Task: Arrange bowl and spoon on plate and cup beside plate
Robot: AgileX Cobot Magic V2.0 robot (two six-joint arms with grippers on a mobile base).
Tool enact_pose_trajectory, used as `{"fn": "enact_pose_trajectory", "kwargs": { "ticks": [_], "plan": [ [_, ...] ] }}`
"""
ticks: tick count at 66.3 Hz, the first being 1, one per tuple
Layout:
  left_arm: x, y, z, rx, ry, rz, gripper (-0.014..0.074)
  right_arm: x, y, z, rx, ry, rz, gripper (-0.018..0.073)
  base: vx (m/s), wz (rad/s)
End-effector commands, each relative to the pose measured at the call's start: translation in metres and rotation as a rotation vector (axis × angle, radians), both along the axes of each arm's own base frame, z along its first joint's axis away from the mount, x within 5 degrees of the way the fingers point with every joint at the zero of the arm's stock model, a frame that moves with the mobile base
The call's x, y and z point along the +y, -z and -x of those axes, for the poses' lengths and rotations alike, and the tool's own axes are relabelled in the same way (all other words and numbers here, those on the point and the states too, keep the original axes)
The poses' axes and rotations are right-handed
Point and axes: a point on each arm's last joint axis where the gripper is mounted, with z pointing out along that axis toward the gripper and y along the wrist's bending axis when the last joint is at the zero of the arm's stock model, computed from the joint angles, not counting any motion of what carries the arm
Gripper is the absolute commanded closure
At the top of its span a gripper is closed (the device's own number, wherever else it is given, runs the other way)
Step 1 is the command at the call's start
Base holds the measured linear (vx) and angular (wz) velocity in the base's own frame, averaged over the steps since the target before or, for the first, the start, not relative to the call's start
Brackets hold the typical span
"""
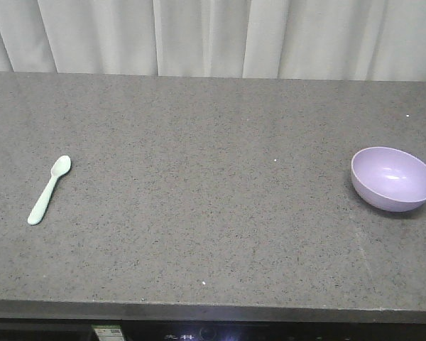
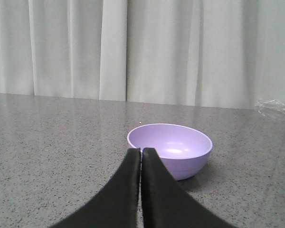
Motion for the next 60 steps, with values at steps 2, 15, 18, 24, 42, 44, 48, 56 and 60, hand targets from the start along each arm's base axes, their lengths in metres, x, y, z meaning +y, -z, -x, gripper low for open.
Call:
{"fn": "enact_pose_trajectory", "kwargs": {
  "ticks": [2, 15, 18, 24, 42, 44, 48, 56, 60],
  "plan": [
    [-0.0002, 0.0016, -0.0002, -0.058, 0.002, 0.018, 0.0602, -0.0011, -0.0045, 0.001, -0.076, 0.015, 0.008, 0.0563, 0.01, 0.0],
    [-0.0002, 0.0016, -0.0002, -0.058, 0.002, 0.018, 0.0602, -0.0011, -0.0045, 0.001, -0.076, 0.015, 0.008, 0.0563, 0.01, 0.0],
    [-0.0002, 0.0016, -0.0002, -0.058, 0.002, 0.018, 0.0602, -0.0011, -0.0045, 0.001, -0.076, 0.015, 0.008, 0.0563, 0.01, 0.0],
    [-0.0002, 0.0016, -0.0002, -0.058, 0.002, 0.018, 0.0602, -0.0011, -0.0045, 0.001, -0.076, 0.015, 0.008, 0.0563, 0.01, 0.0],
    [-0.0002, 0.0016, -0.0002, -0.058, 0.002, 0.018, 0.0602, -0.0011, -0.0045, 0.001, -0.076, 0.015, 0.008, 0.0563, 0.01, 0.0],
    [-0.0002, 0.0016, -0.0002, -0.058, 0.002, 0.018, 0.0602, -0.0011, -0.0045, 0.001, -0.076, 0.015, 0.008, 0.0563, 0.01, 0.0],
    [-0.0002, 0.0016, -0.0002, -0.058, 0.002, 0.018, 0.0602, -0.0011, -0.0045, 0.001, -0.076, 0.015, 0.008, 0.0563, 0.01, 0.0],
    [-0.0002, 0.0016, -0.0002, -0.058, 0.002, 0.018, 0.0602, -0.0011, -0.0045, 0.001, -0.076, 0.015, 0.008, 0.0563, 0.01, 0.0],
    [-0.0002, 0.0016, -0.0002, -0.058, 0.002, 0.018, 0.0602, -0.0011, -0.0045, 0.001, -0.076, 0.015, 0.008, 0.0563, 0.01, 0.0]
  ]
}}
